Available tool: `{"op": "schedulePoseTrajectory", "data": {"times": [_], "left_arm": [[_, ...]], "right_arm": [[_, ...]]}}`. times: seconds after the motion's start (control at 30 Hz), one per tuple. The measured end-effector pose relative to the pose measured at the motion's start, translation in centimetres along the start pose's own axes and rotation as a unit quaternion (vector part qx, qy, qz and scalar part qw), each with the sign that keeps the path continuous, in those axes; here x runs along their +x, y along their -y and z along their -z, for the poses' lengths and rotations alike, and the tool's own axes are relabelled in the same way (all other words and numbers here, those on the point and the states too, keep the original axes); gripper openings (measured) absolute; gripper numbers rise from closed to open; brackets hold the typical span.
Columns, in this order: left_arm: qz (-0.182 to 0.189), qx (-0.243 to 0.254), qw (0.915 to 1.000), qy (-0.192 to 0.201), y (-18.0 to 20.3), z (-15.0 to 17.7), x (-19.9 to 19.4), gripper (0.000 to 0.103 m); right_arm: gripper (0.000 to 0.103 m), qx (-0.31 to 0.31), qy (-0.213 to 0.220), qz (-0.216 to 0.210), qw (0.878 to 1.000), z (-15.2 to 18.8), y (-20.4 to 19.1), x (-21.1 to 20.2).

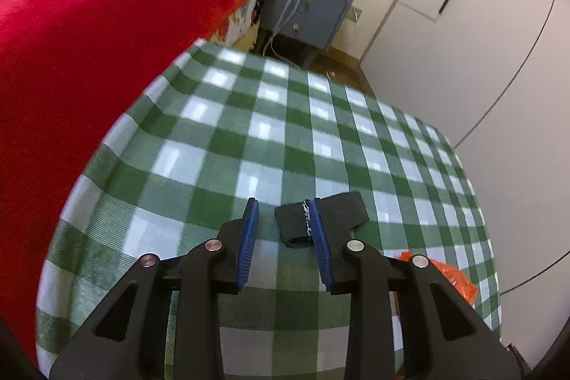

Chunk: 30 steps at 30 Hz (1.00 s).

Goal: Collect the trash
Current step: 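Grasp the black strap with the left tool while the right tool grasps the orange bag, then carry the black strap and orange bag over the pink bucket with both tools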

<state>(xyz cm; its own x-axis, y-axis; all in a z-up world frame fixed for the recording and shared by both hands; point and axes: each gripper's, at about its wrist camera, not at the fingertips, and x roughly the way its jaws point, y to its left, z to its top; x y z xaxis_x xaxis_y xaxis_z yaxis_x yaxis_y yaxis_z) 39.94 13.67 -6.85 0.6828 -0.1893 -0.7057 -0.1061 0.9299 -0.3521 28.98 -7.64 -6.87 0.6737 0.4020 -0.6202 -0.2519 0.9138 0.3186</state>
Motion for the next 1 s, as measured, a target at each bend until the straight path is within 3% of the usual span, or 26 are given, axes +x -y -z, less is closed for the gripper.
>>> {"op": "schedulePoseTrajectory", "data": {"times": [0.1, 0.17, 0.27, 0.33, 0.43, 0.67, 1.0], "left_arm": [[0.0, 0.001, 0.9999, -0.012, 0.3, 0.4, 0.5, 0.03], [0.002, 0.008, 0.9999, -0.015, 0.5, 0.6, 0.6, 0.028], [0.006, 0.023, 0.9996, -0.016, 1.1, 1.1, 0.4, 0.017], [0.002, 0.035, 0.9993, -0.013, 1.5, 1.4, -0.1, 0.009], [-0.002, 0.054, 0.9985, -0.007, 2.3, 1.9, -1.2, 0.008], [-0.018, 0.063, 0.9976, 0.023, 2.9, 3.0, -5.2, 0.008], [-0.018, 0.088, 0.994, 0.062, 5.3, 6.6, -13.1, 0.008]], "right_arm": [[0.068, -0.005, -0.008, -0.003, 1.0, 0.4, -0.2, 0.3], [0.057, -0.009, -0.01, -0.009, 1.0, 0.4, -0.3, 0.3], [0.041, -0.018, -0.016, -0.016, 1.0, 0.5, -0.6, 0.3], [0.034, -0.023, -0.018, -0.023, 0.999, 0.7, -0.8, 0.1], [0.026, -0.029, -0.011, -0.013, 0.999, 0.7, -1.0, -0.8], [0.017, -0.055, 0.007, 0.005, 0.998, 0.4, -1.8, -4.6], [0.014, -0.062, 0.027, 0.037, 0.997, 1.7, -1.4, -12.2]]}}
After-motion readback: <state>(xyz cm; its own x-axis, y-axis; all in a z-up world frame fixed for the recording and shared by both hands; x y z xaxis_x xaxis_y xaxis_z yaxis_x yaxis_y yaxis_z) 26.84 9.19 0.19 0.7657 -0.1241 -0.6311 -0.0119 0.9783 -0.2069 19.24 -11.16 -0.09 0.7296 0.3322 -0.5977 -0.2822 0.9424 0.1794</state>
